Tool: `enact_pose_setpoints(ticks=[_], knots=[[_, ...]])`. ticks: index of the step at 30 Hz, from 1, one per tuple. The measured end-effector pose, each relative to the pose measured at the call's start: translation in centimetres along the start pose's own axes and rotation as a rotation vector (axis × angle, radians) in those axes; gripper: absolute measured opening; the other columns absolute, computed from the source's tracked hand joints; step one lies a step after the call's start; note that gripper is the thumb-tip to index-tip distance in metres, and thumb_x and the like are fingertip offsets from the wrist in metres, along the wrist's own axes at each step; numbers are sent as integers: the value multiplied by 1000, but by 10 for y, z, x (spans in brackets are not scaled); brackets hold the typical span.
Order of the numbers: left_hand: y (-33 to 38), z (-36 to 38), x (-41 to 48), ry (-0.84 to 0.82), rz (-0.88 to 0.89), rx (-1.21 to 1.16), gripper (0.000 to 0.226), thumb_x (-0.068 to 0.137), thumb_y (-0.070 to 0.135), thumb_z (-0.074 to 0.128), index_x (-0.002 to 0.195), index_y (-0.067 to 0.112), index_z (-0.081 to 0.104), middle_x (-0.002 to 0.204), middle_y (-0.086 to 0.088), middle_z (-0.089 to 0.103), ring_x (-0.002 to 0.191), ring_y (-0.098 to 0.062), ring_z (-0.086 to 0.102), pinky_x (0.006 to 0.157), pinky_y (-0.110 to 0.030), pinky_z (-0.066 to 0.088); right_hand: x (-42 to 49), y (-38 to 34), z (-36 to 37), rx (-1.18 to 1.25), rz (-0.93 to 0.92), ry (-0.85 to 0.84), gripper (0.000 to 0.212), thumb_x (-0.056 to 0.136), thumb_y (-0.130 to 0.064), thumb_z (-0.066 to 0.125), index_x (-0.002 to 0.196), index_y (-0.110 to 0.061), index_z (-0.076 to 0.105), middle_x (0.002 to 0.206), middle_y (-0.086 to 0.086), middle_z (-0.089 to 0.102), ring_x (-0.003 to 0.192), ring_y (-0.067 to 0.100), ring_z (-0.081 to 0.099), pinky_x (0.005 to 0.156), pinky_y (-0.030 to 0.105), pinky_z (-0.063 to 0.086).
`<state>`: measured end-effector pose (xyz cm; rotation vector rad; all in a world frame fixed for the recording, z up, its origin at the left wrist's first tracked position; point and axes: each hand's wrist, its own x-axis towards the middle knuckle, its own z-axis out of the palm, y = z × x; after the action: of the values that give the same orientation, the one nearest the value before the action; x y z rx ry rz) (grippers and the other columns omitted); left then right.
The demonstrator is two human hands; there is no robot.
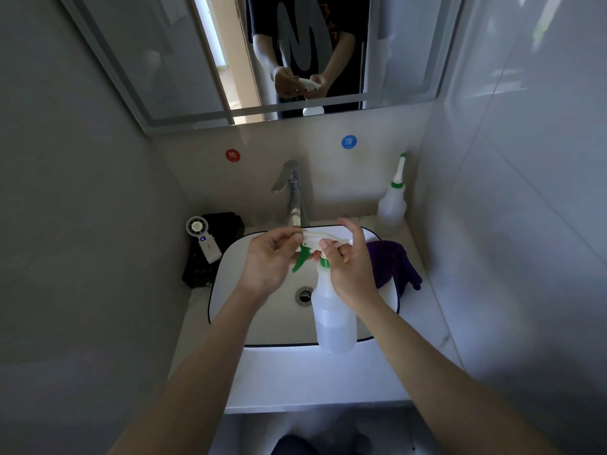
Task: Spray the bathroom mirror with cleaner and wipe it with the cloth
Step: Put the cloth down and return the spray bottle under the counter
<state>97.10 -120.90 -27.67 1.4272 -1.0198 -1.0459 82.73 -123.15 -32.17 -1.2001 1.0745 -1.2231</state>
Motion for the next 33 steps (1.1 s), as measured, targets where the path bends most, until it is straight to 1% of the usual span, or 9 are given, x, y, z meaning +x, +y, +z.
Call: enact_pose_setpoints(ticks=[4, 8, 12, 15, 19, 22, 25, 29, 33], knots=[[1, 0, -11, -7, 33, 54, 14, 103, 7, 59, 104, 7, 74, 105, -23, 77, 98, -45, 75, 96, -53, 59, -2, -16, -9, 60, 110, -21, 15, 95, -13, 69, 108, -6, 66, 88, 6, 77, 79, 16, 76, 72, 27, 56], [9, -12, -37, -39, -1, 40, 35, 105, 26, 58, 104, -4, 74, 95, -21, 79, 93, -37, 78, 94, -47, 58, -28, -33, -4, 38, 79, -30, 4, 92, -9, 71, 90, -9, 68, 73, -5, 75, 68, 3, 72, 63, 15, 52], [9, -35, -58, -32, 7, 47, 41, 103, 28, 62, 94, -11, 70, 90, -23, 79, 86, -34, 79, 88, -45, 62, -64, -38, 13, 72, 80, -4, 5, 89, -9, 74, 89, -8, 70, 74, -3, 77, 72, 7, 74, 66, 16, 52], [-1, -60, -77, -15, 35, 95, 35, 101, 28, 65, 82, 1, 74, 85, -17, 80, 84, -30, 79, 83, -40, 60, -94, -38, 33, 59, 101, 28, 5, 88, -14, 77, 87, -11, 73, 80, 4, 79, 81, 20, 76, 73, 29, 58], [-12, -92, -114, -2, 51, 94, 29, 99, 26, 68, 73, 15, 72, 72, -9, 73, 72, -22, 68, 73, -30, 54, -143, -37, 62, 45, 131, 91, 3, 90, -9, 73, 89, -7, 73, 71, -2, 76, 68, 7, 72, 62, 17, 52], [-21, -105, -143, -46, 48, 72, 31, 99, 23, 68, 71, 13, 71, 67, -11, 68, 65, -18, 59, 63, -26, 48, -180, -25, 72, 66, 196, 130, 15, 90, -14, 74, 97, -1, 74, 84, 11, 78, 77, 19, 75, 68, 26, 57], [-39, -106, -170, -146, 3, 87, 30, 99, 26, 69, 77, 7, 74, 80, -28, 72, 71, -22, 61, 68, -34, 52, -220, -10, 67, 85, 294, 224, 20, 90, -19, 73, 98, -1, 75, 86, 17, 77, 69, 15, 70, 61, 21, 52], [-57, -86, -204, -222, -69, 131, 25, 98, 26, 70, 82, 8, 77, 79, -15, 76, 70, -17, 62, 65, -20, 48, -261, 9, 46, 200, 416, 323, 20, 90, -19, 73, 98, -1, 77, 87, 17, 77, 80, 27, 71, 83, 38, 53], [-65, -54, -222, -345, -81, 217, 21, 97, 26, 71, 81, 14, 76, 84, -6, 79, 82, -25, 72, 76, -29, 54, -291, 14, 16, 332, 511, 461, 22, 91, -15, 71, 100, 5, 73, 82, 17, 74, 76, 26, 69, 80, 36, 54]])
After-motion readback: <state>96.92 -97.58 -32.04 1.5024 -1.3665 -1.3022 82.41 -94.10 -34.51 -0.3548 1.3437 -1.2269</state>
